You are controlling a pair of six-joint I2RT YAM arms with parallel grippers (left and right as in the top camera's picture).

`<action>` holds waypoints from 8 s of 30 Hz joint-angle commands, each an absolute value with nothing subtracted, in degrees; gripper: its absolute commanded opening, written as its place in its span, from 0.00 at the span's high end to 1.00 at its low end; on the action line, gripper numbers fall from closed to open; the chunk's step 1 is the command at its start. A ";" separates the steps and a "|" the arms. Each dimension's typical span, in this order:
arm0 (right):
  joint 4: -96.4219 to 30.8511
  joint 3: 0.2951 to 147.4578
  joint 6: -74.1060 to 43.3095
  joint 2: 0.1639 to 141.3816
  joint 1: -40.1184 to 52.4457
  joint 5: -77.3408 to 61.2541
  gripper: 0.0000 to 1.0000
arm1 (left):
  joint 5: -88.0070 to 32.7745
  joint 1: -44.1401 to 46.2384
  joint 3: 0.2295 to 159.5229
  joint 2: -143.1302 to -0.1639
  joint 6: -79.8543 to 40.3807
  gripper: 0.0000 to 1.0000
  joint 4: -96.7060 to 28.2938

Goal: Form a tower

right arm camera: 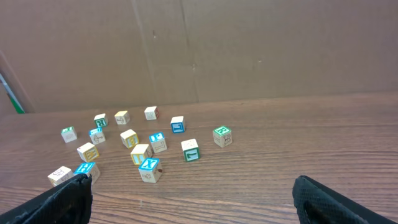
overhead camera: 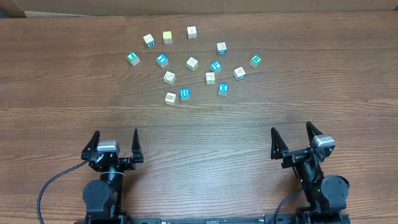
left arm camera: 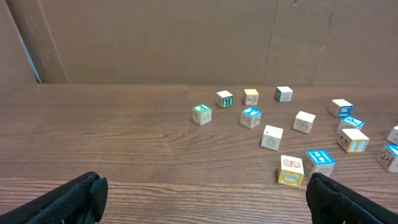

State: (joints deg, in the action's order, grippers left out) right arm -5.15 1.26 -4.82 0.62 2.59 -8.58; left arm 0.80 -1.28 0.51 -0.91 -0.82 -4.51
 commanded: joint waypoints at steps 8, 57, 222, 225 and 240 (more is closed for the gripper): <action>-4.80 0.89 -4.62 0.16 2.17 -8.47 0.00 | -0.03 -1.85 0.32 -0.27 0.71 0.00 -4.45; -4.38 1.30 -6.17 0.16 2.17 -15.62 0.00 | 4.45 -1.85 2.09 -0.32 1.28 0.00 -7.88; -63.68 119.81 -26.65 135.74 38.46 4.62 0.79 | 4.45 -1.85 2.09 -0.32 1.30 0.00 -7.88; -67.26 123.00 -26.68 135.15 38.57 4.62 0.79 | 4.45 -1.85 2.09 -0.32 1.30 0.00 -7.88; -77.34 124.07 -33.26 134.80 38.96 4.36 0.79 | 4.45 -1.85 2.09 -0.32 1.30 0.00 -7.88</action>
